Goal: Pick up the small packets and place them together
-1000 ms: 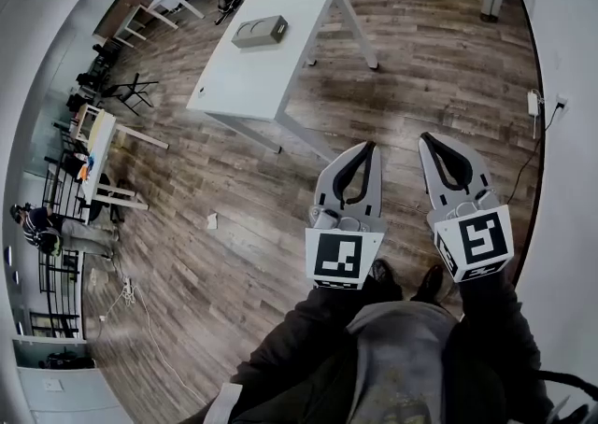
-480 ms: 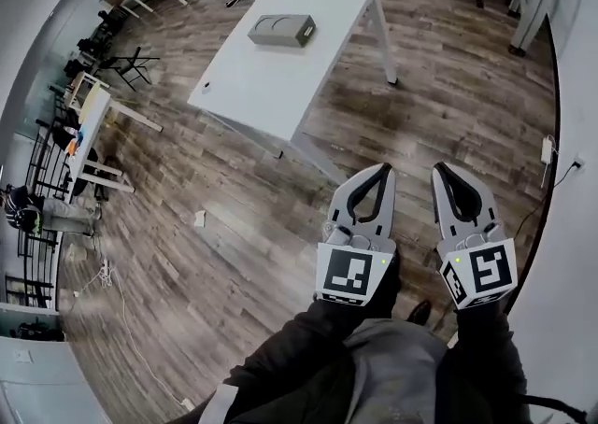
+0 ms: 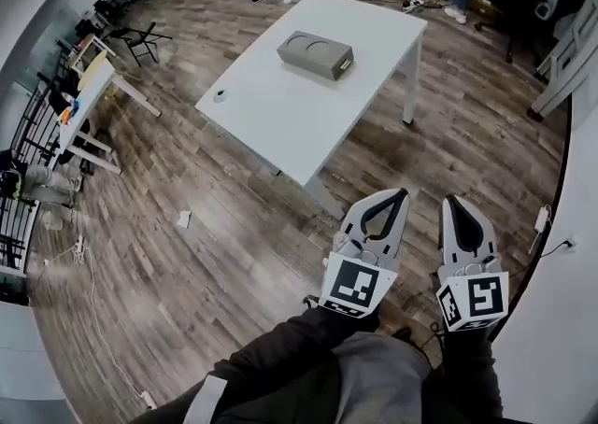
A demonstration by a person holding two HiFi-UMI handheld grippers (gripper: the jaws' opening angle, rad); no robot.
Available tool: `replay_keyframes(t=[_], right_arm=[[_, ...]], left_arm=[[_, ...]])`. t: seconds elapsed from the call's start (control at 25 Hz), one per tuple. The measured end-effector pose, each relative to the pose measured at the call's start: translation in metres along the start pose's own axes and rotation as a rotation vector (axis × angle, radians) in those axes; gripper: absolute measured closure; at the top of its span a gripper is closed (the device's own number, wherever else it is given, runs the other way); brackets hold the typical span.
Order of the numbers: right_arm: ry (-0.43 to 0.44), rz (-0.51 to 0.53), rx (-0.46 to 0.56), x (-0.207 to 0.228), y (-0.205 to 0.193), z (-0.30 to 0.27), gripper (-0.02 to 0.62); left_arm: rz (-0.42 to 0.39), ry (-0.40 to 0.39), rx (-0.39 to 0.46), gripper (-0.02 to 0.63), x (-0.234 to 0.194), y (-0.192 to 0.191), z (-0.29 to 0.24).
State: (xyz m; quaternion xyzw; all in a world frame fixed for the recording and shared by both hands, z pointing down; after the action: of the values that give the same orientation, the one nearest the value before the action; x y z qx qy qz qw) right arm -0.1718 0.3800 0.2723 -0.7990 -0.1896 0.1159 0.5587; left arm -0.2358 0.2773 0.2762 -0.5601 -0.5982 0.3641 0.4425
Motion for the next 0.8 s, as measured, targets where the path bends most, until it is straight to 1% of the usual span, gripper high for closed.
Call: replay_keyframes(t=[0.2, 0.44, 0.64, 0.8], right_arm=[[0.002, 0.031, 0.021, 0.009, 0.022, -0.015, 0.591], [0.011, 0.013, 0.052, 0.036, 0.030, -0.031, 0.591], [0.075, 0.006, 0.059, 0.068, 0.032, -0.064, 0.591], [0.145, -0.005, 0.049, 0.111, 0.033, -0.098, 0.591]], left_arm=[[-0.001, 0.006, 0.021, 0.604, -0.013, 0.014, -0.015], [-0.021, 0.016, 0.001, 0.604, -0.013, 0.021, -0.042], [0.002, 0.061, -0.049, 0.604, -0.020, 0.021, -0.077], [0.027, 0.105, -0.085, 0.604, -0.021, 0.025, -0.119]])
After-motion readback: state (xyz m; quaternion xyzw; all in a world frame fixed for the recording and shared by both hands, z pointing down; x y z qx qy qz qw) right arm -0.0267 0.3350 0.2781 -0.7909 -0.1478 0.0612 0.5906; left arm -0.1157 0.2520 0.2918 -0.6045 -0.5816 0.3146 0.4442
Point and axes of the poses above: the fingertips, and each gripper's own axes: z backward along the fingers, x to its right, y out of its top, the point moved 5 cm from there along z, backward along the fingers, and after that the axes turned 15 degrees about -x, right-handed, at the moved point
